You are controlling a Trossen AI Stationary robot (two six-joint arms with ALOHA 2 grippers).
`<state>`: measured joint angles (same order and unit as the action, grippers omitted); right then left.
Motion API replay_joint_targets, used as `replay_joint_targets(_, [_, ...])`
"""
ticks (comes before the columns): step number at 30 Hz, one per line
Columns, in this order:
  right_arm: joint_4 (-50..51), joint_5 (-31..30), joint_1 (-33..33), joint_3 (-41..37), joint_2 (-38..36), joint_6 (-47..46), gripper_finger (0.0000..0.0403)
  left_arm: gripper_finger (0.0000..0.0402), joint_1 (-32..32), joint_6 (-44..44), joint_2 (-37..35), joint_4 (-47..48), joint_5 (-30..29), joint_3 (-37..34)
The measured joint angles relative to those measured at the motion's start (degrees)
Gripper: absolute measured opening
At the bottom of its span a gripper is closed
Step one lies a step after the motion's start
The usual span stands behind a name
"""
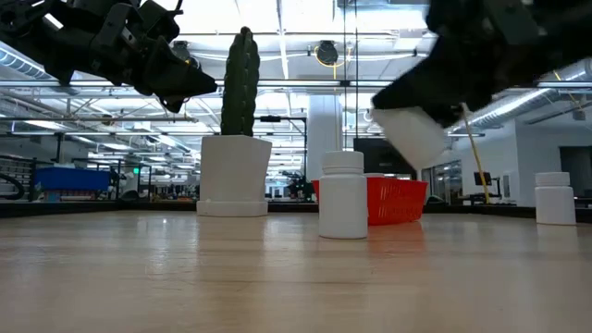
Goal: Pick and place pill bottles into a basket
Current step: Put the white pill bottle into the red bin
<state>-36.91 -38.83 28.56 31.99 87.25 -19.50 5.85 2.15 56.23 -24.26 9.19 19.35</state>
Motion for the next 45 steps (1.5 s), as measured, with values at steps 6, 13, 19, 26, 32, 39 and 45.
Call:
replay_joint_targets(6, [-5.28,-16.46,5.79,-2.86,5.22,-3.14,0.0150,0.0062,0.00,0.13,0.00,-0.27,-0.02,0.00])
replay_joint_targets(13, [-19.38,-26.40,7.63,-2.91,17.50,-4.31,0.0150,0.0062,0.00,1.04,0.00,-1.34,-0.04,0.00])
replay_joint_targets(19, [-30.76,-28.84,6.88,-2.86,25.10,-0.30,0.0154,0.0062,0.00,1.14,0.00,-1.34,-0.07,0.00])
replay_joint_targets(26, [-32.65,-28.80,5.57,-2.84,27.96,-1.84,0.0175,0.0062,0.00,1.12,0.00,-1.32,-0.13,0.00])
replay_joint_targets(32, [-33.34,-25.62,5.57,-2.82,27.77,0.22,0.0170,0.0062,0.00,1.12,0.00,-1.30,-0.24,0.00])
replay_joint_targets(39, [-32.72,-23.95,6.02,-2.85,27.77,0.81,0.0213,0.0062,0.00,1.12,0.00,-1.38,-0.26,0.00])
replay_joint_targets(45, [-33.06,-21.64,6.48,-2.90,26.59,4.73,0.0238,0.0062,0.00,1.58,0.00,-1.31,-0.24,0.00])
